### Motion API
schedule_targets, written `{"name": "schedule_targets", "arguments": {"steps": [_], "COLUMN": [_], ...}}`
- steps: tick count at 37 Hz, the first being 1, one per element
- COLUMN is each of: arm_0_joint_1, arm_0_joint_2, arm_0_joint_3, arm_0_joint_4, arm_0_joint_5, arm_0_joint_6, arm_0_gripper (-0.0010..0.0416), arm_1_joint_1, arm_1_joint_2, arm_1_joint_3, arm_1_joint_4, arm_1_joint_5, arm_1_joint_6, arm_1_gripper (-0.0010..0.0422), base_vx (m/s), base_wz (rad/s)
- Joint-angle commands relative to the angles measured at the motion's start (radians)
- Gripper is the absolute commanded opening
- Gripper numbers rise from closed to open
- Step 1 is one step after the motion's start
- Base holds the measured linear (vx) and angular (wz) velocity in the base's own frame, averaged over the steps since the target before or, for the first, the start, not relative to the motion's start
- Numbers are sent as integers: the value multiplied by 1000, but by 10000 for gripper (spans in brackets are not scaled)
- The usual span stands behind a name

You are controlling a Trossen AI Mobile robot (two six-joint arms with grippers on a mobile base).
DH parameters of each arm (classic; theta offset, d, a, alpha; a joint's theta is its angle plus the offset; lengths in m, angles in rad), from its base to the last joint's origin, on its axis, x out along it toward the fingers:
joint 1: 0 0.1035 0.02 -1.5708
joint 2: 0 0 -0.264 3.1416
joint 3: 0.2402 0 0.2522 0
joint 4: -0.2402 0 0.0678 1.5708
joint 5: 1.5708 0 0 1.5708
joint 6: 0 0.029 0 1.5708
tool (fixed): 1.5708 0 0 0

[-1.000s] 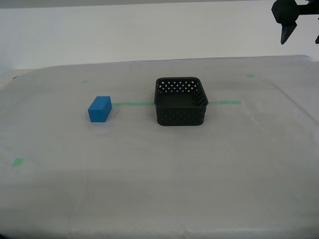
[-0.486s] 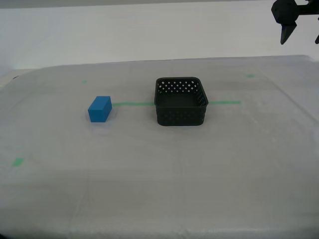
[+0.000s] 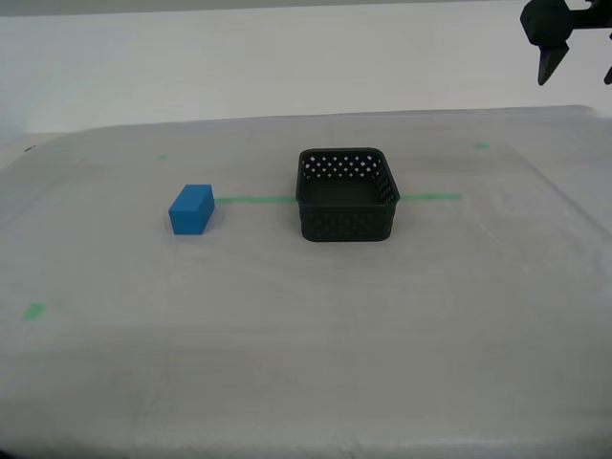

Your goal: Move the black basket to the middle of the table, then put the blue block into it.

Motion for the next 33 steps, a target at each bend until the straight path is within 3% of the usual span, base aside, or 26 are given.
{"name": "schedule_targets", "arguments": {"steps": [1,6,16,22,33], "arm_0_joint_1": [0,0,0,0,0], "arm_0_joint_2": [-1,-1,-1,-1,-1], "arm_0_joint_3": [0,0,0,0,0], "arm_0_joint_4": [0,0,0,0,0], "arm_0_joint_5": [0,0,0,0,0], "arm_0_joint_6": [-2,-2,-2,-2,-2], "arm_0_gripper": [399,398,399,398,399], "arm_1_joint_1": [-11,-31,-62,-100,-200], "arm_1_joint_2": [3,8,106,188,306], "arm_1_joint_3": [36,72,156,212,267], "arm_1_joint_4": [-106,-232,-435,-488,-486], "arm_1_joint_5": [-19,-45,-46,-46,-46], "arm_1_joint_6": [-59,-101,-147,-159,-249], "arm_1_gripper": [0,0,0,0,0], "base_vx": [0,0,0,0,0], "base_wz": [0,0,0,0,0]}}
